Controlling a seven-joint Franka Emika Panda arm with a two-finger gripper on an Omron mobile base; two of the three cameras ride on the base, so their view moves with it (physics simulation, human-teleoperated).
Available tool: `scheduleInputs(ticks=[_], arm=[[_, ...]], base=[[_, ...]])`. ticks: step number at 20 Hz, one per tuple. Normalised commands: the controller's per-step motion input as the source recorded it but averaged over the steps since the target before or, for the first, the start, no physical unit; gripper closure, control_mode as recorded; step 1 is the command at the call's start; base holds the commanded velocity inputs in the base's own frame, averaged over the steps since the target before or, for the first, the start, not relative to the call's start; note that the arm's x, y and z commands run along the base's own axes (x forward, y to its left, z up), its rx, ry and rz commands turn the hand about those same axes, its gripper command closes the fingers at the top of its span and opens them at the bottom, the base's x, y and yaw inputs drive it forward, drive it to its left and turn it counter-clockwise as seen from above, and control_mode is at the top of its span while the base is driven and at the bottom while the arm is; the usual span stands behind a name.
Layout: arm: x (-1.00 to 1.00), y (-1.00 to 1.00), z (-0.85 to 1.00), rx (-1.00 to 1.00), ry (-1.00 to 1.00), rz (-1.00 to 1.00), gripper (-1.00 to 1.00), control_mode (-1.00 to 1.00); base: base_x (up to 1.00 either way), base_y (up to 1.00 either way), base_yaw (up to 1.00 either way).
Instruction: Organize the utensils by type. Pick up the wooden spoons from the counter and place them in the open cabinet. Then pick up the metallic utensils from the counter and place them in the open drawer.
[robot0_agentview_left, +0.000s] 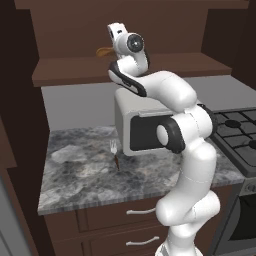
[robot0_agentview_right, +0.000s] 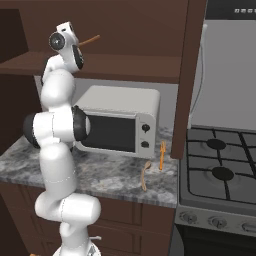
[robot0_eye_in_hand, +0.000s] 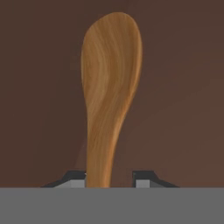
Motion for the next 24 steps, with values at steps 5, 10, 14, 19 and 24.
scheduleInputs(ticks=[5,10,14,19,24], arm=[[0.08,0.06,-0.19,0.00,0.00,0.00,-1.00,-1.00],[0.00,0.04,-0.16,0.00,0.04,0.01,-1.00,-1.00],[-0.01,0.00,-0.19,0.00,0.06,0.03,-1.00,-1.00],[-0.16,0.00,-0.09,0.00,0.15,0.06,-1.00,-1.00],[-0.17,0.00,-0.14,0.00,0.34,0.06,-1.00,-1.00]], base=[[0.00,0.00,0.00],[0.00,0.00,0.00],[0.00,0.00,0.00],[0.00,0.00,0.00],[0.00,0.00,0.00]])
